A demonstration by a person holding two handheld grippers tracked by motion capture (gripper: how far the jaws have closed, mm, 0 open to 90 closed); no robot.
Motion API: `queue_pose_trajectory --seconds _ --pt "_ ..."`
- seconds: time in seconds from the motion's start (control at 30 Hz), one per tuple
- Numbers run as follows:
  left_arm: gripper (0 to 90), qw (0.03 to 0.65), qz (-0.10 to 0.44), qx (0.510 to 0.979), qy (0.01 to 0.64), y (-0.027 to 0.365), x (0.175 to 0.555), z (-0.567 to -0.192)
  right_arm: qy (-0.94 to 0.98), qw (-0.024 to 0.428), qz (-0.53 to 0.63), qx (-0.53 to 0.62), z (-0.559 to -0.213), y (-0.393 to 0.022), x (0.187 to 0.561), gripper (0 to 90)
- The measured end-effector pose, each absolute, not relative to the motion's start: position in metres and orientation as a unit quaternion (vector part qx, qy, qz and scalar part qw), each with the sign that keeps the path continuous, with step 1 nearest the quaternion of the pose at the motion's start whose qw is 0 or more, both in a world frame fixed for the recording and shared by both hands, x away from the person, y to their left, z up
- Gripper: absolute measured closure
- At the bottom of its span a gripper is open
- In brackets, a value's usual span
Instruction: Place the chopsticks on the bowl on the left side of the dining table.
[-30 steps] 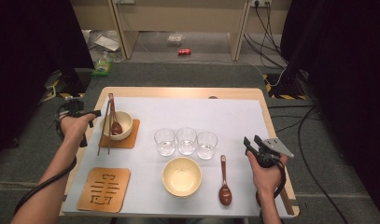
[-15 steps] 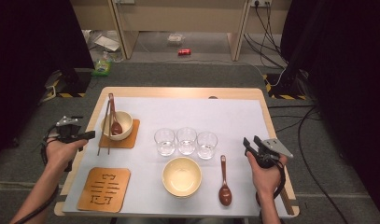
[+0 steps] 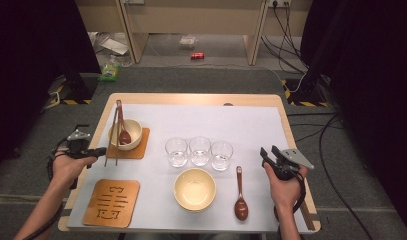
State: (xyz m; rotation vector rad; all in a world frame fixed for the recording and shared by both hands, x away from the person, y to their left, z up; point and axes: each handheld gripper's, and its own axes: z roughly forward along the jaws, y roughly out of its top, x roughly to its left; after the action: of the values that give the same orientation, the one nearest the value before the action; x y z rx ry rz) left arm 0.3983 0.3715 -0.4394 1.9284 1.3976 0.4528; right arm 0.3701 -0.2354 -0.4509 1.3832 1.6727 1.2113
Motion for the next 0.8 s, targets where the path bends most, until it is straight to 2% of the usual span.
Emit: queue_pose_trajectory --seconds 0.8 --pt "89.1 0.347 0.164 0.769 0.511 0.345 0.401 -0.437 0.635 0.324 0.461 0.529 -0.45 -0.237 0.37 54.0"
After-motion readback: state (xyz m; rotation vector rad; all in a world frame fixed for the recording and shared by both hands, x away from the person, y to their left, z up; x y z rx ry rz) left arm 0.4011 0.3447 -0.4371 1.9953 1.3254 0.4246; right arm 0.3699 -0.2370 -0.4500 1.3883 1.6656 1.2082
